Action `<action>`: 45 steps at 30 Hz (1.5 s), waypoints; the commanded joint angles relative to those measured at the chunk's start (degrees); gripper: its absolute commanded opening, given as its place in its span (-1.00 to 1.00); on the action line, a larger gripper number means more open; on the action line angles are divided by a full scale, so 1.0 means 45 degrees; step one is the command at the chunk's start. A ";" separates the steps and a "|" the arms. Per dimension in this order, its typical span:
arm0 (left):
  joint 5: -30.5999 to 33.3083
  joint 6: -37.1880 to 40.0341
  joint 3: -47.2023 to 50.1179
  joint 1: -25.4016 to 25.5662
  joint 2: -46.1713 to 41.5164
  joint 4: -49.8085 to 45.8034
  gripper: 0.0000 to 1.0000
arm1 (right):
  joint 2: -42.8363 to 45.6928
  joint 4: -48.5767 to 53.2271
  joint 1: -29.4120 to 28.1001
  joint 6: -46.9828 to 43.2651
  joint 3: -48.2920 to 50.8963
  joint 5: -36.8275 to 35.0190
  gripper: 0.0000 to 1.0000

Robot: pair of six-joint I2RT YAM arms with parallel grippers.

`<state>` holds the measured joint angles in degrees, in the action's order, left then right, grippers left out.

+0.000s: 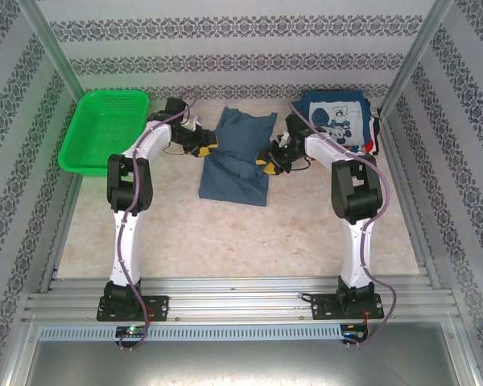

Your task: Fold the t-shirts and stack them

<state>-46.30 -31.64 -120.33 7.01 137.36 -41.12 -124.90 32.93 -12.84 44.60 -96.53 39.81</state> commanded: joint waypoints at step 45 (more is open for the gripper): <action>0.3344 0.0111 0.6586 0.1624 -0.3943 0.3227 -0.60 | -0.0035 -0.4642 -0.1532 0.1827 0.1680 -0.5849 -0.70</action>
<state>-32.34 -31.94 -87.24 14.20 118.34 -26.17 -122.54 12.14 -21.21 53.01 -85.32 15.35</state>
